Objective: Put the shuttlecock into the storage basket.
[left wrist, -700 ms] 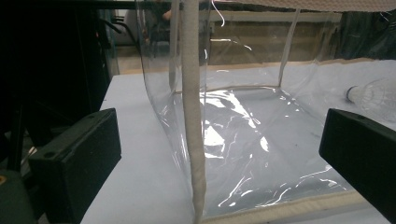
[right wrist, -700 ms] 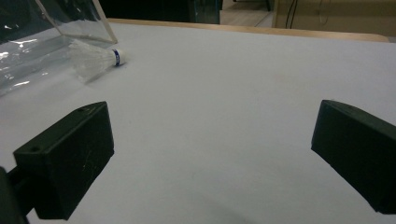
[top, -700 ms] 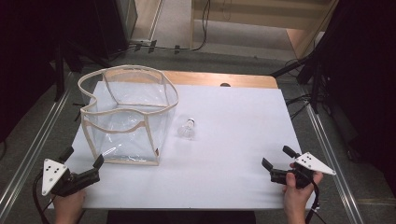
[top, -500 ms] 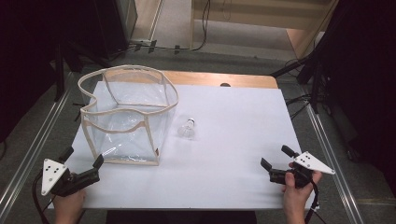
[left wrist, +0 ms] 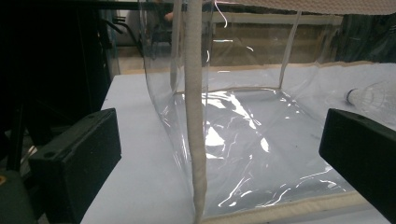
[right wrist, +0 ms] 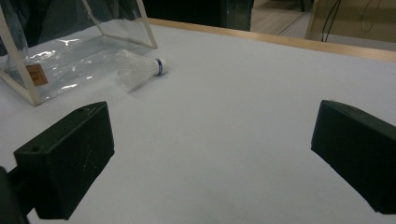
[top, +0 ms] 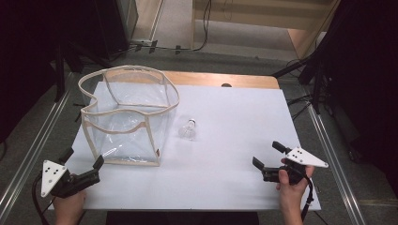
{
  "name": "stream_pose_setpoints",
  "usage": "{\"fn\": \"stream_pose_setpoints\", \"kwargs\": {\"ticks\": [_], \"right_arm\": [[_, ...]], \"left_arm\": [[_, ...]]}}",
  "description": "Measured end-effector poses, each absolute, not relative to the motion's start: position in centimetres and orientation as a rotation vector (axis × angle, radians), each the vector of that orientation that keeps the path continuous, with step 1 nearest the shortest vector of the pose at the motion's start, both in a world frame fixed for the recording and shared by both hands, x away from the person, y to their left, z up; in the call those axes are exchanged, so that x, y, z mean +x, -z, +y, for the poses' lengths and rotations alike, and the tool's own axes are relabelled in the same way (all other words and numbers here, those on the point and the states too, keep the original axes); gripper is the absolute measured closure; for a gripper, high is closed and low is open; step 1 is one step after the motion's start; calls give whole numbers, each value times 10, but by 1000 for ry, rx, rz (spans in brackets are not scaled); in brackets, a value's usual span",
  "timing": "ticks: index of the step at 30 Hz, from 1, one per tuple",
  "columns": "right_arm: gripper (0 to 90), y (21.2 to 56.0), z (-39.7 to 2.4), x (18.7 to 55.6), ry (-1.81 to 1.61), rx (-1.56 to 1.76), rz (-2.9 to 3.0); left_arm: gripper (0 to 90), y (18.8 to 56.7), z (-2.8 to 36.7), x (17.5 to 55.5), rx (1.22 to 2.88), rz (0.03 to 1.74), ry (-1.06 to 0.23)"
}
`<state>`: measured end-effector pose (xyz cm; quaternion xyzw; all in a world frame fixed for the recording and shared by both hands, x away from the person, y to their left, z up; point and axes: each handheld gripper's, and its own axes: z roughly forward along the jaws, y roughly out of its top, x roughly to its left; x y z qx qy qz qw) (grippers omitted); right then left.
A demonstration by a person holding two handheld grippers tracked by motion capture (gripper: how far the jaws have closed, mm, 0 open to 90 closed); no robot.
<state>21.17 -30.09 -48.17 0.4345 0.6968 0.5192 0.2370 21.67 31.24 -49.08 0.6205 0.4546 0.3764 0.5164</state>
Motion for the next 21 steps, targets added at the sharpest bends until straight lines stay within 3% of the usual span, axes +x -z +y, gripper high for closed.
{"fn": "stream_pose_setpoints", "kwargs": {"ticks": [15,17,21], "right_arm": [[0,453,-266,236,-1424,1103,1996],[60,450,-262,239,-1423,1091,2003],[69,446,-253,247,-1414,1073,2016]], "left_arm": [[0,491,312,217,1499,1086,-905],[0,491,312,217,1500,1086,-905],[0,491,311,217,1498,1087,-906]]}}
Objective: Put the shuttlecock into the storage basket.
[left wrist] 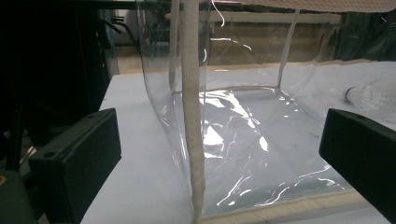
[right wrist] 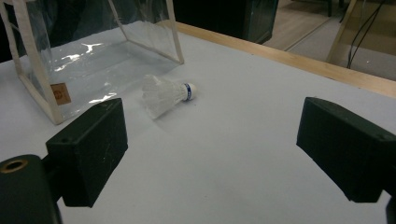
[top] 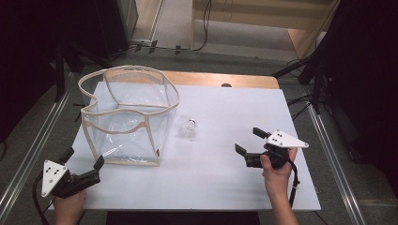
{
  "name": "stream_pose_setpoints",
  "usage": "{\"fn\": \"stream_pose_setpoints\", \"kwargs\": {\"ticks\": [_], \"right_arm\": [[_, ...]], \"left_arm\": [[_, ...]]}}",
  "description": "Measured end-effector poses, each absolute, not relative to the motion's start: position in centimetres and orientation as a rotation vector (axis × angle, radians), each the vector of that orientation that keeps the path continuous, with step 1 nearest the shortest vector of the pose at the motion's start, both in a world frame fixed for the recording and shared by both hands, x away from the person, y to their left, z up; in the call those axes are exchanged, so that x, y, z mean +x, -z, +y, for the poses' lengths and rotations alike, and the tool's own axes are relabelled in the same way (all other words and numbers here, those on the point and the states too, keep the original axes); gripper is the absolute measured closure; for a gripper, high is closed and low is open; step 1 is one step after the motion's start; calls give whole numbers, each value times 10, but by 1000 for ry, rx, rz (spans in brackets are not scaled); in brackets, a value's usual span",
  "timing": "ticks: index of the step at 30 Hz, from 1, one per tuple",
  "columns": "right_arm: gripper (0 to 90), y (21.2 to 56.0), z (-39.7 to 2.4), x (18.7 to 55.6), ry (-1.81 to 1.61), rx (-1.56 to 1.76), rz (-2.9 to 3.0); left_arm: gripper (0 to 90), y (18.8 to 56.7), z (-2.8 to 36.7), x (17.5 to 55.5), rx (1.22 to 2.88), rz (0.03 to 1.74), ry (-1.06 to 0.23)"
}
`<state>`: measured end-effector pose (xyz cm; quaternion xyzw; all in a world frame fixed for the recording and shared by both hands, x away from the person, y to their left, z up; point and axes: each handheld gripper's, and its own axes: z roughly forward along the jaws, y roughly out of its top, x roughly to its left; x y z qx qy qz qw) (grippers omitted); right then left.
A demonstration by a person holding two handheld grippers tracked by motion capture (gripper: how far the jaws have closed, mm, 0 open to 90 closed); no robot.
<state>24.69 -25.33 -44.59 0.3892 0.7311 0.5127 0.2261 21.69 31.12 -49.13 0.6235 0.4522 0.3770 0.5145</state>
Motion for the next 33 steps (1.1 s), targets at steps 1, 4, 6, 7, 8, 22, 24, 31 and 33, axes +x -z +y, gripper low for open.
{"fn": "stream_pose_setpoints", "kwargs": {"ticks": [1,4,6,7,8,22,24,31,33], "right_arm": [[69,445,-251,249,-1415,1073,2020],[106,444,-245,254,-1413,1070,2039],[132,444,-241,258,-1412,1073,2049],[134,443,-239,260,-1414,1074,2057],[157,443,-236,262,-1419,1069,2066],[455,440,-200,282,-1399,1021,2165],[515,441,-195,283,-1389,1018,2179],[776,444,-177,288,-1356,981,2222],[822,445,-173,291,-1361,980,2244]], "left_arm": [[0,491,311,217,1498,1087,-906],[0,491,311,217,1506,1084,-910],[0,491,310,217,1507,1084,-910],[0,491,310,217,1507,1084,-910],[0,491,310,217,1506,1084,-910],[0,491,311,217,1500,1089,-904],[0,491,311,217,1501,1088,-902],[0,491,312,217,1502,1088,-901],[0,491,312,218,1502,1088,-901]]}}
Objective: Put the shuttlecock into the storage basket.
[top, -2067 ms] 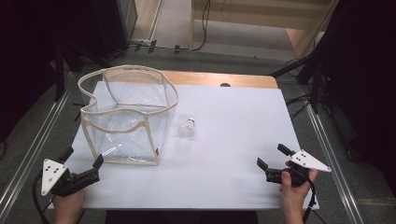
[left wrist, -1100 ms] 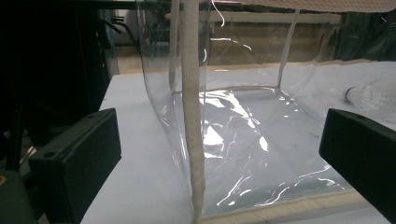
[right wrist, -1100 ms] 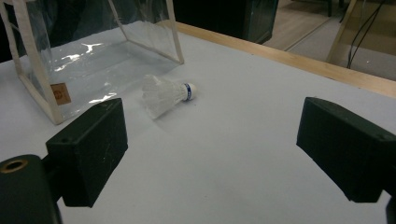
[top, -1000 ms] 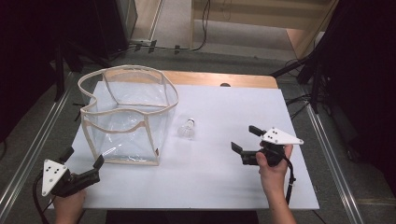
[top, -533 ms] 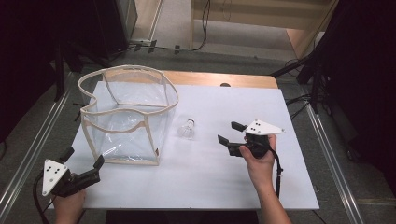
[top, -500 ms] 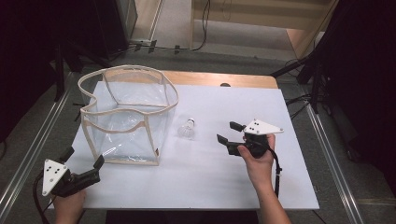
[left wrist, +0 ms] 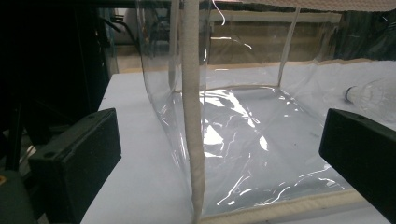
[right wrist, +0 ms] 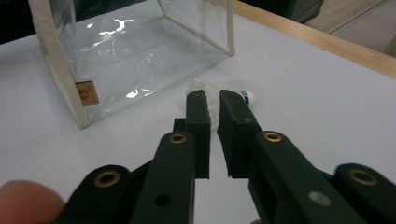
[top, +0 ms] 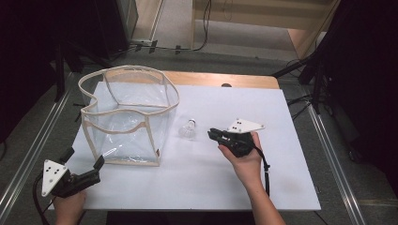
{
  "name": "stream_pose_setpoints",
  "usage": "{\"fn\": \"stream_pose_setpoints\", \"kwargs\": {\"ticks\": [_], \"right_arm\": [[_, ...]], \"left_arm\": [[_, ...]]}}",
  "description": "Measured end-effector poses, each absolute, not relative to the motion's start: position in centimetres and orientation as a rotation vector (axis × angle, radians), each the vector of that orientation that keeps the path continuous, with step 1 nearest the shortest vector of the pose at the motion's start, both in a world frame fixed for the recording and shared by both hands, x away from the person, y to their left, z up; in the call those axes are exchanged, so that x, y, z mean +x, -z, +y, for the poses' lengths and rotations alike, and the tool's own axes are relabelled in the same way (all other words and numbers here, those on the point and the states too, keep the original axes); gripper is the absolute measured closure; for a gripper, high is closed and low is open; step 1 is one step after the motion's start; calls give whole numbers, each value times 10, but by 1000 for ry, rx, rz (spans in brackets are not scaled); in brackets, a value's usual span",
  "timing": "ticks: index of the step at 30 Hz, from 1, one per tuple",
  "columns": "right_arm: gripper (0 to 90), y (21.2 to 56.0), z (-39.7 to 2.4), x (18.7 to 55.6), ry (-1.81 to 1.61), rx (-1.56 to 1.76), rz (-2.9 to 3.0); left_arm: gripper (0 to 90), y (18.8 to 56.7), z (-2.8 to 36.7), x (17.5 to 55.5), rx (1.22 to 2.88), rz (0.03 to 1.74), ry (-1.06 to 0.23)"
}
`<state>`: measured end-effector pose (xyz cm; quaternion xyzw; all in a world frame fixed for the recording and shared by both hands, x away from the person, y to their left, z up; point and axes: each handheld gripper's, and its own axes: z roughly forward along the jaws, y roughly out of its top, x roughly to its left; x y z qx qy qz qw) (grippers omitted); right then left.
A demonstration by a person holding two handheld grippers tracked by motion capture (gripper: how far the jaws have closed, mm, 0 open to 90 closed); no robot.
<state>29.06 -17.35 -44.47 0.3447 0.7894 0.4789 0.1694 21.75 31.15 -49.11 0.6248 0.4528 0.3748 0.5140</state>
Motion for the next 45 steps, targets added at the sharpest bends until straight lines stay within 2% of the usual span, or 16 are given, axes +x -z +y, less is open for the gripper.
{"fn": "stream_pose_setpoints", "kwargs": {"ticks": [3,27,36,45], "right_arm": [[879,447,-167,293,-1363,987,2261],[885,498,-102,319,-1244,1090,2318],[884,507,-109,331,-1211,1154,2287],[884,507,-133,343,-1172,1211,2237]], "left_arm": [[0,491,312,218,1500,1091,-899],[0,491,311,217,1507,1083,-907],[0,491,310,218,1507,1082,-908],[0,491,310,217,1510,1081,-910]]}}
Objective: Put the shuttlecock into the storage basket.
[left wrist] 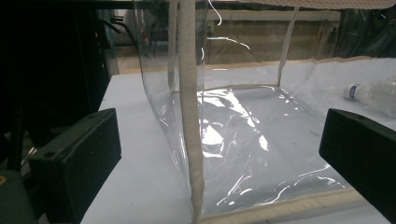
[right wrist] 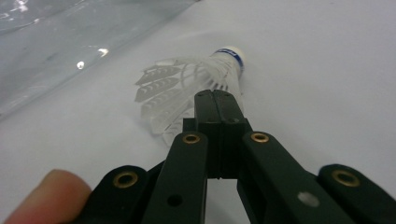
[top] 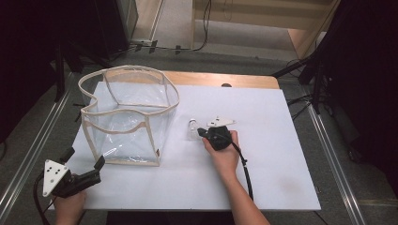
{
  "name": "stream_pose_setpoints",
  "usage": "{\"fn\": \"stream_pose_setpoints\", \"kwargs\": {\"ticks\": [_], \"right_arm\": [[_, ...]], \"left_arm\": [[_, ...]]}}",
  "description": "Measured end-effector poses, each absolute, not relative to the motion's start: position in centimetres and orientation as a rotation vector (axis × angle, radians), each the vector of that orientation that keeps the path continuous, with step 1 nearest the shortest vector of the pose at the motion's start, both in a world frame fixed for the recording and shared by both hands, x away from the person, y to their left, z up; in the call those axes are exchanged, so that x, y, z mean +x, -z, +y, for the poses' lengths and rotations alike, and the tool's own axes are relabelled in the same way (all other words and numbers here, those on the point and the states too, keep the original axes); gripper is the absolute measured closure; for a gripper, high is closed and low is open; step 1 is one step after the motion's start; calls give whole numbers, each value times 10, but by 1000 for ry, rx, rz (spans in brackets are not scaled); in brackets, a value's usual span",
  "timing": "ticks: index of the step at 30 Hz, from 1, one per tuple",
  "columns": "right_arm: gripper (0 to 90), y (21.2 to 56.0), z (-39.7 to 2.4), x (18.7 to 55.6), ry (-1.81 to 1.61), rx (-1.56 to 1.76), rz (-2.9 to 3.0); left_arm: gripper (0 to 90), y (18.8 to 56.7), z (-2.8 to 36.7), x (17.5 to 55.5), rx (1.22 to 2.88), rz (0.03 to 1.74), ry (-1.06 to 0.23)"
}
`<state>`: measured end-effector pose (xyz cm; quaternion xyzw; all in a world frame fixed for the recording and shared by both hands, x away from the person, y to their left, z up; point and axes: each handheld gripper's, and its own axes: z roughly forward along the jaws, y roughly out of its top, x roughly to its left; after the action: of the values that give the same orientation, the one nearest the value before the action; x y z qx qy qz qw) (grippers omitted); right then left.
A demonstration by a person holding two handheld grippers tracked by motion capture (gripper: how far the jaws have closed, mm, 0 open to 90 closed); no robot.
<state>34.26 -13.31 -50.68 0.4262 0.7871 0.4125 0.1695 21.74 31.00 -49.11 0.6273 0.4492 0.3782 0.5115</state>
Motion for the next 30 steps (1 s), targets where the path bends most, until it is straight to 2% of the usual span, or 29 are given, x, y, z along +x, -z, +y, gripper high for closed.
{"fn": "stream_pose_setpoints", "kwargs": {"ticks": [9,20,30], "right_arm": [[884,507,-156,365,-1154,1261,2201],[883,496,-161,402,-1145,1264,2188],[881,488,-165,411,-1140,1265,2148]], "left_arm": [[0,491,310,217,1513,1080,-913],[0,491,309,218,1521,1076,-918],[0,491,310,218,1520,1074,-916]]}}
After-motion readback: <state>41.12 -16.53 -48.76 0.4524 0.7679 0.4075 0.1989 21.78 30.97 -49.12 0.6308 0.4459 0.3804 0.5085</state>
